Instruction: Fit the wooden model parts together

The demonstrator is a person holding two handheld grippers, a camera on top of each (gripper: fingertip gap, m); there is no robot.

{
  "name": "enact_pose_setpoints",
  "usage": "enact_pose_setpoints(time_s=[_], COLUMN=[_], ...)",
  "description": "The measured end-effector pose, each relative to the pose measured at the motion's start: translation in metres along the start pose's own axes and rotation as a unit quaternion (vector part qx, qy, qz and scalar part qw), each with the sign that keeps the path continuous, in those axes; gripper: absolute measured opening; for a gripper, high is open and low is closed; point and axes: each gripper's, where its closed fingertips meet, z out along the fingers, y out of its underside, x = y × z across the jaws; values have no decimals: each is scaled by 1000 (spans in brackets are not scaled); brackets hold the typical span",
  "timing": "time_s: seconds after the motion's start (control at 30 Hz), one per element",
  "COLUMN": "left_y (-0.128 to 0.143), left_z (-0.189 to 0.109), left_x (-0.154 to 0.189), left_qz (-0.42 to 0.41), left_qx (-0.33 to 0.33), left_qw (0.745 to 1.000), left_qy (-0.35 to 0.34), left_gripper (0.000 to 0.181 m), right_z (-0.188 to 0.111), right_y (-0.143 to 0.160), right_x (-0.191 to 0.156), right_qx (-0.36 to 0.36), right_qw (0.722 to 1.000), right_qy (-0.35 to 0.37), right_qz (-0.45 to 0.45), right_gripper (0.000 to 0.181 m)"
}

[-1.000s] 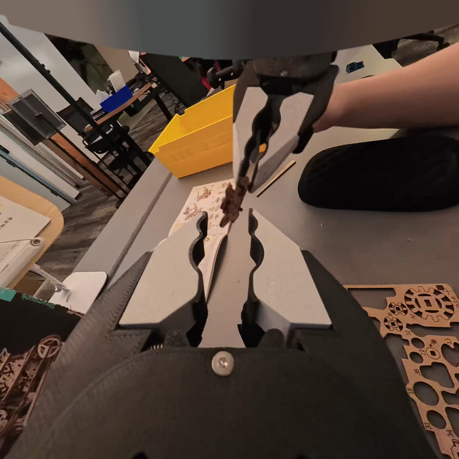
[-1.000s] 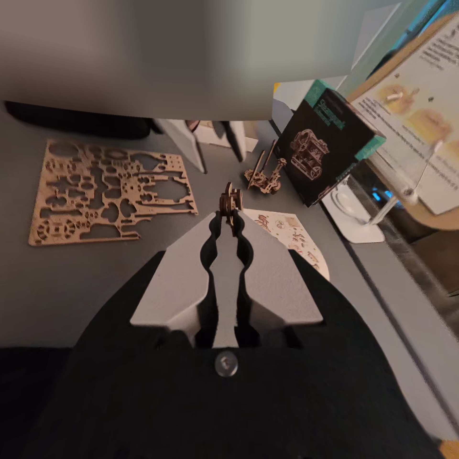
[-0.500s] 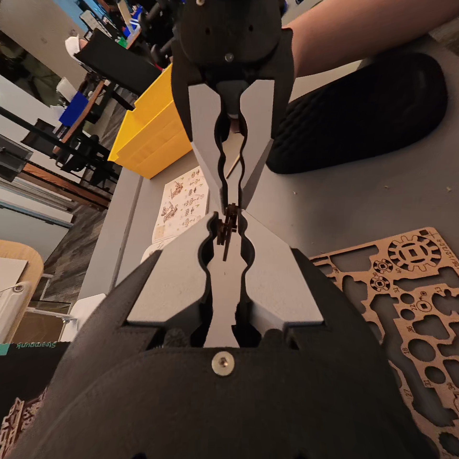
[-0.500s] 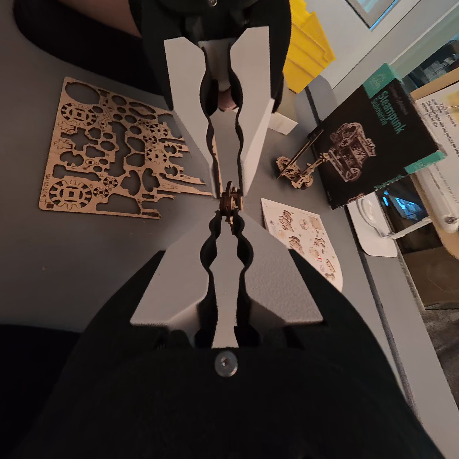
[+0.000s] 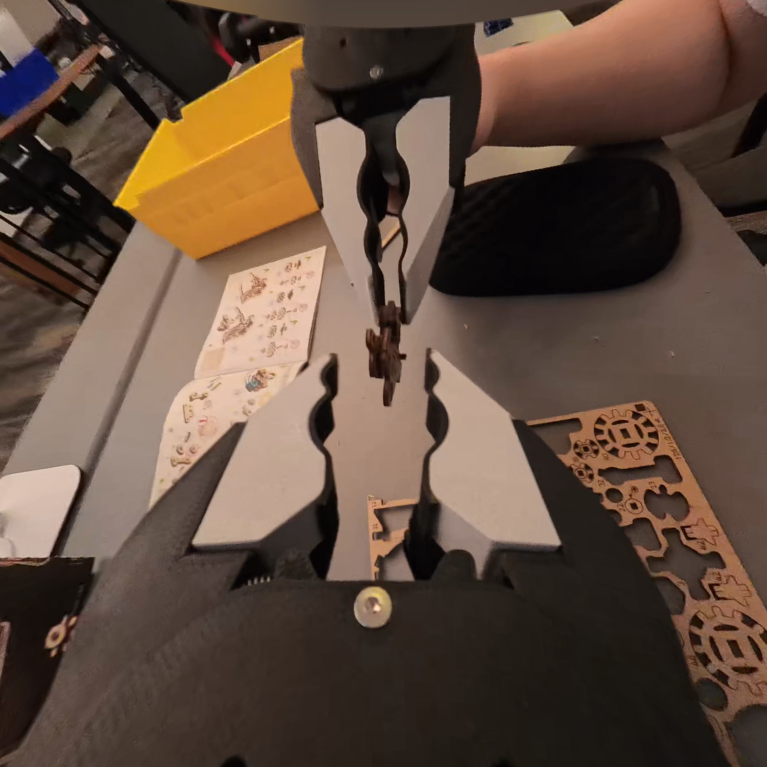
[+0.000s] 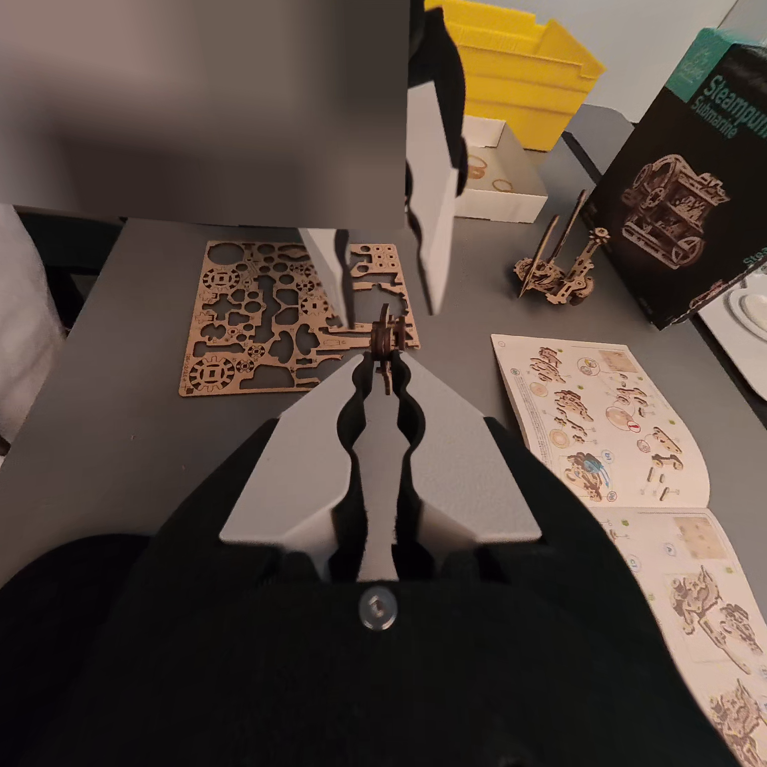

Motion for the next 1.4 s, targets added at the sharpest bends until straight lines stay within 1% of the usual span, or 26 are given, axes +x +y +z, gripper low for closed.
enact_pose_setpoints(time_s=[0.03,0.07,0.1,0.2,0.23,0.27,0.33,0.4,0.47,0.5,0.57,0.63,0.77,0.8,0.83,0.9,1.07,1.17,1.3,1.4], left_y=[-1,-2,-3,5,8,9,9,5,-5,-11,-22,-25,-32,-32,-31,-30,-35,-36,-31,-30], left_z=[0,0,0,5,7,8,9,8,4,2,-3,-4,-9,-9,-9,-10,-16,-18,-16,-15], left_x=[0,0,0,5,8,13,11,9,8,8,9,11,10,9,6,3,6,8,11,12], left_qz=[0,4,8,24,31,41,61,64,47,40,31,22,19,17,20,35,23,39,71,88], left_qx=[8,18,21,-6,-13,-15,-17,-3,27,47,82,102,146,148,146,146,182,200,197,193], left_qw=[1000,1000,1000,1000,999,999,998,998,998,998,996,994,989,989,989,988,983,979,978,977], left_qy=[1,-1,-5,4,8,17,-1,-9,-7,-6,2,11,10,10,-2,-16,5,8,3,1], left_gripper=[29,22,21,21,18,10,9,9,9,9,9,9,9,9,10,10,10,9,9,9], right_z=[0,0,1,5,6,7,6,5,5,6,6,4,1,0,1,0,-1,-3,0,1], right_y=[0,1,2,1,-1,0,1,-4,-3,-3,-10,-22,-28,-28,-27,-28,-35,-38,-32,-32], right_x=[-1,-2,-3,-10,-11,-12,-10,-9,-3,-1,-4,-9,-8,-8,-6,-3,-6,-8,-10,-11], right_qx=[1,-3,-6,-8,-3,-5,-4,16,17,17,42,73,80,75,66,58,58,58,35,34], right_qw=[1000,1000,1000,999,999,999,999,998,998,998,997,995,995,996,997,996,994,994,989,987], right_qy=[-2,-3,-2,-13,-14,-14,-3,1,17,22,21,16,17,19,26,44,60,61,75,76], right_qz=[-2,-7,-14,-31,-35,-40,-51,-61,-55,-53,-59,-62,-49,-42,-42,-47,-73,-76,-122,-139], right_gripper=[7,8,8,8,8,8,8,9,25,27,24,20,16,15,10,9,9,10,9,9])
